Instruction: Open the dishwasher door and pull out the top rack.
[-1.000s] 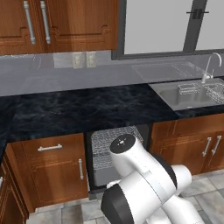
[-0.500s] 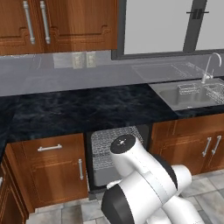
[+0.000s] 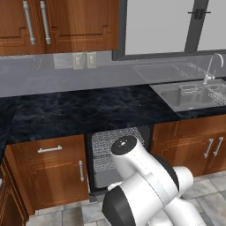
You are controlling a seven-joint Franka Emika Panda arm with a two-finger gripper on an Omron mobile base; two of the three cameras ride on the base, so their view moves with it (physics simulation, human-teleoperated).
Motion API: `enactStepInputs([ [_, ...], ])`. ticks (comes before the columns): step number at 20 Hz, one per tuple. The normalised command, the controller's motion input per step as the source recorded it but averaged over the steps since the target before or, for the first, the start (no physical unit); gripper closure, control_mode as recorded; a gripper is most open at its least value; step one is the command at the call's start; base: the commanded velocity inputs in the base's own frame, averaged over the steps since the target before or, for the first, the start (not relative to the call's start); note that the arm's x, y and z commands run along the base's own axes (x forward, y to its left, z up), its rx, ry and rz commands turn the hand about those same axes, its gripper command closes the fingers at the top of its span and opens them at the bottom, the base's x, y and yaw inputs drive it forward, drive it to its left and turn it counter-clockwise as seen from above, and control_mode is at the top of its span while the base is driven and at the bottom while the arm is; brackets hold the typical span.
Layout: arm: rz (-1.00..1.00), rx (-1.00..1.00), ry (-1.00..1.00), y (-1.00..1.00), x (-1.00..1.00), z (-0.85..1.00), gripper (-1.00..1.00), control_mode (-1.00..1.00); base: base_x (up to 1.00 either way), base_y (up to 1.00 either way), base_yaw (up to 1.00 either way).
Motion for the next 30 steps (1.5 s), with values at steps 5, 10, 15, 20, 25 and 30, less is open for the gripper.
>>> enactStepInputs([
  [5, 0.0, 0.0, 0.0, 0.0, 0.0, 0.0, -1.0, 1.0, 0.13, -0.07, 0.0],
  [10, 0.02, 0.03, -0.05, -0.11, 0.05, -0.27, -1.0, -1.0, 0.0, 0.0, 0.0],
  [15, -0.12, 0.17, -0.02, -0.62, 0.78, 0.09, -1.0, -1.0, 0.0, 0.0, 0.0],
  [20, -0.31, 0.18, 0.01, -0.61, 0.96, 0.12, -1.0, -1.0, 0.0, 0.0, 0.0],
  [25, -0.29, 0.17, 0.04, -0.45, 0.89, -0.36, -1.0, -1.0, 0.0, 0.0, 0.0],
  [30, -0.3, 0.18, 0.0, -0.17, 0.86, -0.5, -1.0, -1.0, 0.0, 0.0, 0.0],
])
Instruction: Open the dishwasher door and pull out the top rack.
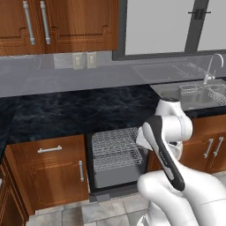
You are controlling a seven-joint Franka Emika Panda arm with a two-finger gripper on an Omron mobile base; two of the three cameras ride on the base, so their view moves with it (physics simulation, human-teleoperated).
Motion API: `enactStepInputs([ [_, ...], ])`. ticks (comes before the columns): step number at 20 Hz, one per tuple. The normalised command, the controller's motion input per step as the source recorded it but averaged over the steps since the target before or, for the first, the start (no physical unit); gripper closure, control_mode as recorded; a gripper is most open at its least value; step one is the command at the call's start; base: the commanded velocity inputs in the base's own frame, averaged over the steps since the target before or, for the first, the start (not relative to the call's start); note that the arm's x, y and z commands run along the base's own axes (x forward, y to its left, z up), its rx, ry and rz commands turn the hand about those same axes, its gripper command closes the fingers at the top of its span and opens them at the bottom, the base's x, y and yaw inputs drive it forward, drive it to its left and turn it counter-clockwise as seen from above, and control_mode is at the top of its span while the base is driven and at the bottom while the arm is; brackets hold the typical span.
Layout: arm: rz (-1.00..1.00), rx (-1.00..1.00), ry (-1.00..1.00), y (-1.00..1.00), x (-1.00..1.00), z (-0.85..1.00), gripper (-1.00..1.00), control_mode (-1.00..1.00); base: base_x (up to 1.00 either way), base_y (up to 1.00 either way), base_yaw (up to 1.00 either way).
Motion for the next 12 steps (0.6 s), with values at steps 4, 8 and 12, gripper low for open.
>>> enactStepInputs([
  [4, -0.29, 0.17, 0.0, -0.09, 0.77, -0.51, -1.0, -1.0, 0.0, 0.0, 0.0],
  [8, -0.29, 0.12, 0.0, -0.21, 0.72, -0.53, -1.0, -1.0, 0.0, 0.0, 0.0],
  [12, -0.25, 0.08, 0.0, -0.35, 0.56, -0.73, -1.0, -1.0, 0.0, 0.0, 0.0],
])
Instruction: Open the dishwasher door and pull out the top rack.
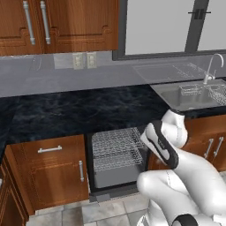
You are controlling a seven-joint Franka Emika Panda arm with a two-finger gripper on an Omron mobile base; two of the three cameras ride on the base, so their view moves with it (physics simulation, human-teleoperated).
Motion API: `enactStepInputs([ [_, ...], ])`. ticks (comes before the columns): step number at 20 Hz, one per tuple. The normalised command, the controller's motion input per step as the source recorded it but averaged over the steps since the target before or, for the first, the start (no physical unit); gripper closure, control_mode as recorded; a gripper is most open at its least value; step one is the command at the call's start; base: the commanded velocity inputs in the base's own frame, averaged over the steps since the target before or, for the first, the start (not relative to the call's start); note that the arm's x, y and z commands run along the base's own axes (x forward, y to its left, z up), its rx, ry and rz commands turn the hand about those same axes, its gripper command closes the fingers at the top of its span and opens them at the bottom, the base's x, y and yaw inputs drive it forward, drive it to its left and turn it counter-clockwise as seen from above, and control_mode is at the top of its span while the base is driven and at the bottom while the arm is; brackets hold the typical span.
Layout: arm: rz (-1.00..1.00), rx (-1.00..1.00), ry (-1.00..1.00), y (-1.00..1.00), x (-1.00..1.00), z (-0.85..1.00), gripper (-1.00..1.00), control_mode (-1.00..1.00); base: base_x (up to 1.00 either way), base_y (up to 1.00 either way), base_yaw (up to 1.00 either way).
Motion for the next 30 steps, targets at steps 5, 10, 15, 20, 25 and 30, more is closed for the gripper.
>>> enactStepInputs([
  [5, -0.18, 0.06, 0.0, -0.29, 0.5, -0.55, -1.0, -1.0, 0.0, 0.0, 0.0],
  [10, -0.09, 0.05, 0.0, -0.17, 0.56, -0.38, -1.0, -1.0, 0.0, 0.0, 0.0],
  [15, -0.01, 0.04, 0.0, -0.02, 0.34, -0.63, -1.0, -1.0, 0.0, 0.0, 0.0],
  [20, 0.0, 0.03, 0.0, 0.0, 0.42, -0.68, -1.0, -1.0, 0.0, 0.0, 0.0],
  [25, 0.0, 0.03, -0.03, 0.0, 0.38, -0.19, -1.0, -1.0, 0.0, 0.0, 0.0],
  [30, -0.04, 0.03, -0.09, 0.0, 0.42, 0.03, -1.0, -1.0, 0.0, 0.0, 0.0],
])
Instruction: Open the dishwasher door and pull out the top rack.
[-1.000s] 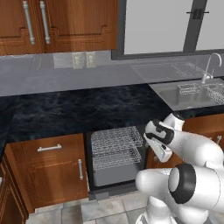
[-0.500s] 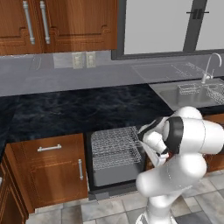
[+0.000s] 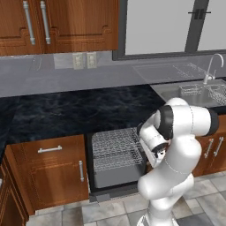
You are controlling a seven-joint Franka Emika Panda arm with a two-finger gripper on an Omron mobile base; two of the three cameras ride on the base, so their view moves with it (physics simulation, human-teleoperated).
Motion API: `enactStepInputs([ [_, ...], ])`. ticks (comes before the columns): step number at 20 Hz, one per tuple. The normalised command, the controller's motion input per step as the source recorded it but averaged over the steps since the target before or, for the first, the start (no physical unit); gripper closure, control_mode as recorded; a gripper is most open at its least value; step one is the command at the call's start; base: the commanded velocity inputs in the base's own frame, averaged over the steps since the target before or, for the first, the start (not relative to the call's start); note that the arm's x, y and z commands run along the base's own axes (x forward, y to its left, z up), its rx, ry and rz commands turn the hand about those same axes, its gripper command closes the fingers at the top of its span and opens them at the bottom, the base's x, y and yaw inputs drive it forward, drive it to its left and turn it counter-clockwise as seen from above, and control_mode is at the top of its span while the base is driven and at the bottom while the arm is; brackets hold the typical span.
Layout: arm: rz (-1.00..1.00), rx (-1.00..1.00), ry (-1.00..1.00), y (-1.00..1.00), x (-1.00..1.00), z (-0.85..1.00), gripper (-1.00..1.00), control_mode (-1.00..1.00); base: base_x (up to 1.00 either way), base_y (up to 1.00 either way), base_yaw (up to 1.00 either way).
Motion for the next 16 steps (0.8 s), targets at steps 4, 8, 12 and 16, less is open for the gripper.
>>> enactStepInputs([
  [4, 0.0, 0.05, -0.03, 0.0, 0.39, -0.18, -1.0, -1.0, 0.0, 0.0, 0.0],
  [8, 0.0, 0.03, -0.03, 0.0, 0.42, -0.21, -1.0, -1.0, 0.0, 0.0, 0.0],
  [12, 0.0, 0.03, -0.11, 0.0, 0.31, -0.02, -1.0, -1.0, 0.0, 0.0, 0.0],
  [16, 0.0, 0.03, -0.14, 0.0, 0.3, 0.0, -1.0, -1.0, 0.0, 0.0, 0.0],
])
